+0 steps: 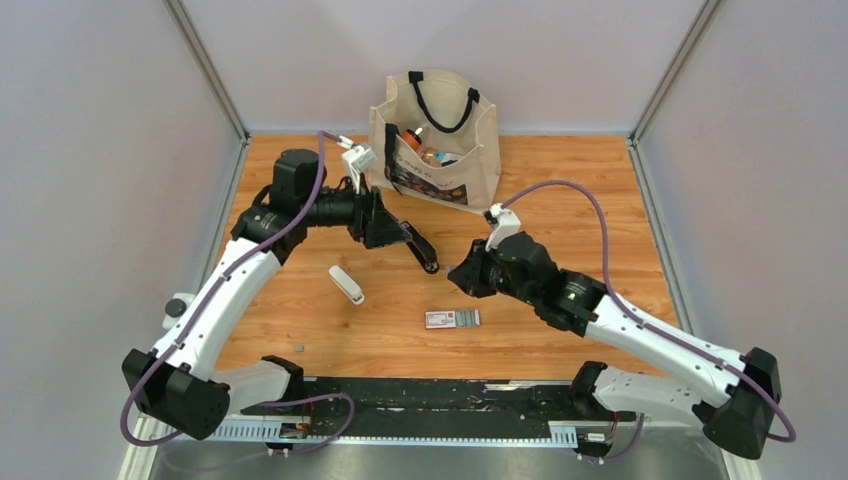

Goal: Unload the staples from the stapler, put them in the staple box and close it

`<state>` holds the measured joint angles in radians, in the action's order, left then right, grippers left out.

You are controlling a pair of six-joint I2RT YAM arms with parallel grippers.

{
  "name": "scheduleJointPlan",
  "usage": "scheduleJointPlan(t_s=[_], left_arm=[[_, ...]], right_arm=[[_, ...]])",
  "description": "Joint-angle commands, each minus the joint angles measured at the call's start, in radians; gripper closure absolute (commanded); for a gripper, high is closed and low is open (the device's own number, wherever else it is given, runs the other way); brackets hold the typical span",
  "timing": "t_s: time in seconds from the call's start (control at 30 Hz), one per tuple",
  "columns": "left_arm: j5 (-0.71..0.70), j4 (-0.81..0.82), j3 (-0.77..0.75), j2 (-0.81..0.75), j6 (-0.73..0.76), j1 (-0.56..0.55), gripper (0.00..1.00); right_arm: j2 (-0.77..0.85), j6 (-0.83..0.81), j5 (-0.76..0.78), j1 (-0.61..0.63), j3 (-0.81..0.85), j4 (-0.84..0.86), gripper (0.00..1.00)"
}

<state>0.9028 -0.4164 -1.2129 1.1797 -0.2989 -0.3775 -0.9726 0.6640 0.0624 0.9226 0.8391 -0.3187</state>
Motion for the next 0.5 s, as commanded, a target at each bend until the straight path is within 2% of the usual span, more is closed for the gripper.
scheduleJointPlan(t_s=[0.0, 0.1, 0.23, 0.47], left_arm=[[-0.212, -0.370, 0.016, -0.011, 0.360, 0.005, 0.22], [-0.266, -0.420, 0.041, -0.017, 0.429, 0.005, 0.21], [-0.326, -0.423, 0.093, -0.043, 0.468, 0.005, 0.20], [-0.326, -0.429, 0.133, -0.054, 0.501, 0.005, 0.20]], right_arm=[[-0.098, 0.002, 0.114, 0.010, -0.012, -0.163, 1.00], [-0.172, 0.014, 0.165, 0.027, -0.005, -0.198, 0.95], [-0.259, 0.023, 0.264, 0.065, 0.031, -0.264, 0.95], [-0.365, 0.032, 0.300, 0.108, 0.064, -0.293, 0.94]])
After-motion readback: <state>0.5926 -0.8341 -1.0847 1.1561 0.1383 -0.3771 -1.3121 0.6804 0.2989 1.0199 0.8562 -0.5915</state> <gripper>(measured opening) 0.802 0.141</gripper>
